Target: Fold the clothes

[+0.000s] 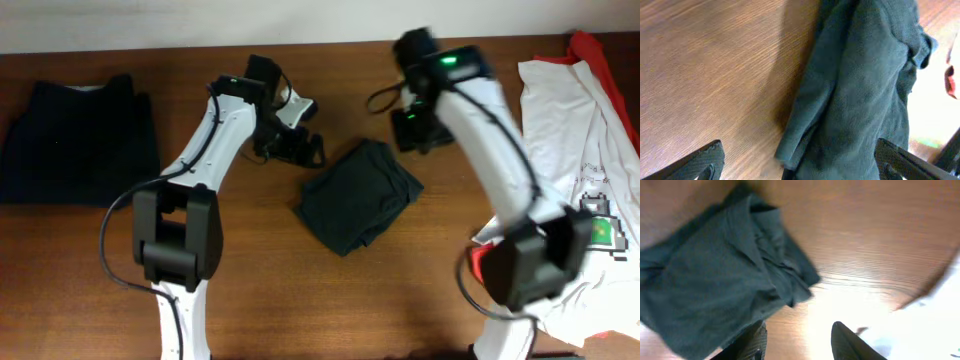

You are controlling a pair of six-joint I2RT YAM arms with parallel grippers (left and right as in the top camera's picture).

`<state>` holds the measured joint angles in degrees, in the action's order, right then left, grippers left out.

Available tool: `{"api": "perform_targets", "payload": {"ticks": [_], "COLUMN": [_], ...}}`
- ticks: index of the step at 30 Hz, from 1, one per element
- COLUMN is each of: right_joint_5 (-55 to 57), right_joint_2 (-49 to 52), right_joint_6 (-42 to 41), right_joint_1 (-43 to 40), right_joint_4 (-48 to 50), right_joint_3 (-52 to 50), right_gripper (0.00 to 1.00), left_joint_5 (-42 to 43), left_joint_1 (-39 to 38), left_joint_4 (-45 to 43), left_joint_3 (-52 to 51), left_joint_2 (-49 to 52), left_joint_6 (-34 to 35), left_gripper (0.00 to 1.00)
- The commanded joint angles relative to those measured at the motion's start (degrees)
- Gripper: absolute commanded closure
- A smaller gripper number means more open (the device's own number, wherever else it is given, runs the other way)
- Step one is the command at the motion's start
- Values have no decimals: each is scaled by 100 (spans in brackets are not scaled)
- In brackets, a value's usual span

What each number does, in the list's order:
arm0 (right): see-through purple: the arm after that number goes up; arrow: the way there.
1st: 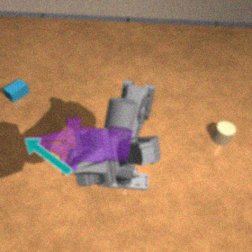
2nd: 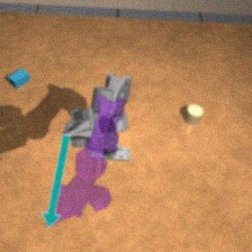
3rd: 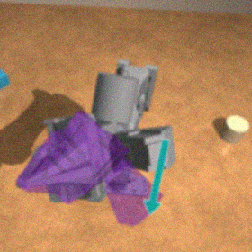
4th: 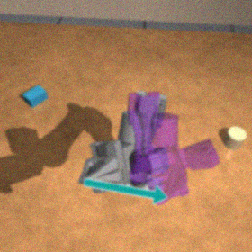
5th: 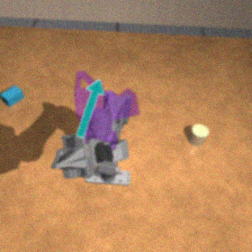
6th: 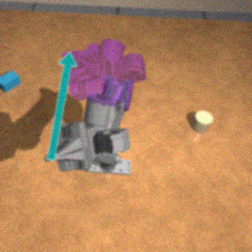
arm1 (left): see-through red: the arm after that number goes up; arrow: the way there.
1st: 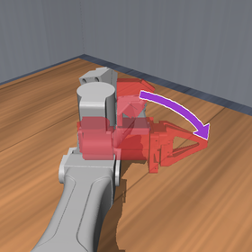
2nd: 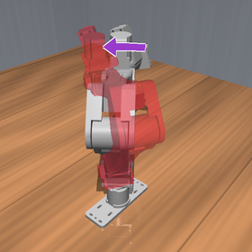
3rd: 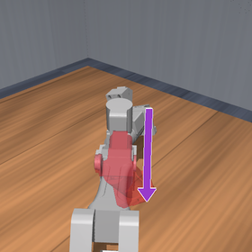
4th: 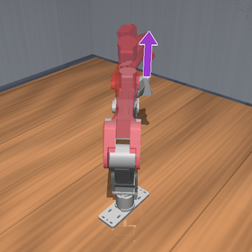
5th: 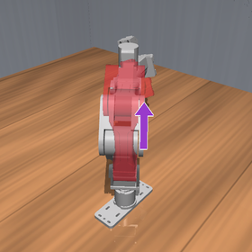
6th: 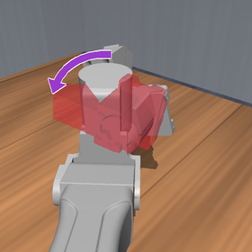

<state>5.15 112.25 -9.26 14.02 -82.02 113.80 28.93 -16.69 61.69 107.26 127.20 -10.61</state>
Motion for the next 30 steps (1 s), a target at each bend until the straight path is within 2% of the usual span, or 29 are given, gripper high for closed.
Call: {"api": "perform_targets", "payload": {"ticks": [1,8,9,10,13,21,27,30], "right_joint_5": [133,133,136,136,142,157,155,157], "right_joint_2": [-507,-588,-588,-588,-588,-588,-588,-588], "right_joint_6": [-68,-68,-68,-68,9,83,83,83], "right_joint_1": [-317,-675,-706,-737,-748,-909,-1174,-1237], "right_joint_4": [-236,-678,-699,-719,-723,-855,-946,-973], "right_joint_3": [109,101,101,101,101,101,101,101], "right_gripper": [51,51,51,51,51,51,51,51], "left_joint_5": [774,911,944,903,553,-1620,-2555,-2859], "left_joint_1": [-227,-688,-791,-881,-898,256,1569,2063], "left_joint_4": [-264,-299,-251,-221,-140,1281,2090,2024], "left_joint_3": [24,24,24,24,271,2356,3451,3519], "left_joint_2": [509,1091,1156,1161,1106,831,417,304], "left_joint_6": [-323,-321,-321,-323,-291,247,170,170], "left_gripper": [2,4,16,42,100,100,100,100]}}
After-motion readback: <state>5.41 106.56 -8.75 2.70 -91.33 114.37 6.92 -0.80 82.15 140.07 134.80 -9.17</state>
